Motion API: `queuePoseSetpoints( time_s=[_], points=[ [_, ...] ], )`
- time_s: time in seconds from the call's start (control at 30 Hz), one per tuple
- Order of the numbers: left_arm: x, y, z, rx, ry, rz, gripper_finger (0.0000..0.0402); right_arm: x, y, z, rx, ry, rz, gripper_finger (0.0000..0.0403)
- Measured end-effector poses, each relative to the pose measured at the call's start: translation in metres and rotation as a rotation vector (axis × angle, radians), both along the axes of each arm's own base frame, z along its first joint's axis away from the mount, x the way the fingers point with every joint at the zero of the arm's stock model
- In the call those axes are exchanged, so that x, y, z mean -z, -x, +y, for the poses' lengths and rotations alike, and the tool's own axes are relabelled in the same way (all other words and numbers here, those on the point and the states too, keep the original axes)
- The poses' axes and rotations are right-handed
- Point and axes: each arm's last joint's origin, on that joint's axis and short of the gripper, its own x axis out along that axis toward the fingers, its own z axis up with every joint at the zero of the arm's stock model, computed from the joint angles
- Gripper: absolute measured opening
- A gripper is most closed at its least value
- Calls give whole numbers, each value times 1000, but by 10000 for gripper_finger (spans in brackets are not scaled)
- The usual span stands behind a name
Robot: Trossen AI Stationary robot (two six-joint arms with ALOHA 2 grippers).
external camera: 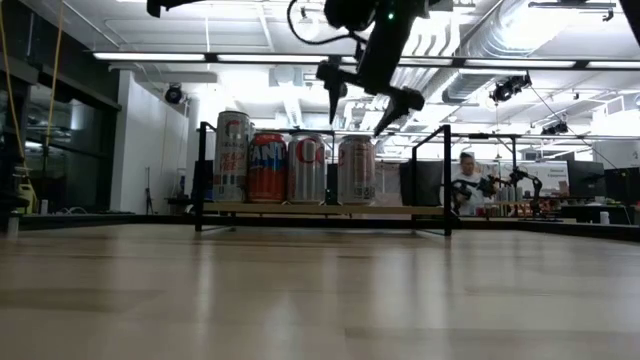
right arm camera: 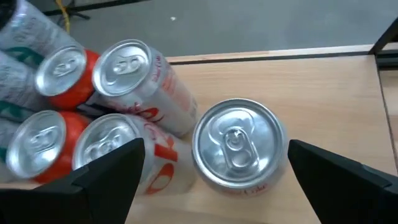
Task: Place canned beverage on shelf
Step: Put the silver soda can aligned with the other silver soda can on the shelf
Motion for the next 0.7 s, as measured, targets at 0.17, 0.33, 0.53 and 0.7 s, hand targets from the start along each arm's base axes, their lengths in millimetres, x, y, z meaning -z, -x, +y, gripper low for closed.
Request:
queuePoseSetpoints(
  time_s=[0.17, 0.33, 0.53, 0.7],
  points=[
    [0, 0, 0, 0, 0, 0, 325, 18, -6, -2, 45, -14, 40, 381],
    [0, 0, 0, 0, 0, 0, 325, 29, -10, -4, 83, -17, 47, 381],
    [0, 0, 0, 0, -7, 4, 325, 37, -13, -4, 78, -41, 60, 381],
    [0, 0, 0, -1, -29, 16, 325, 38, -13, -6, 68, -32, 76, 381]
  ],
)
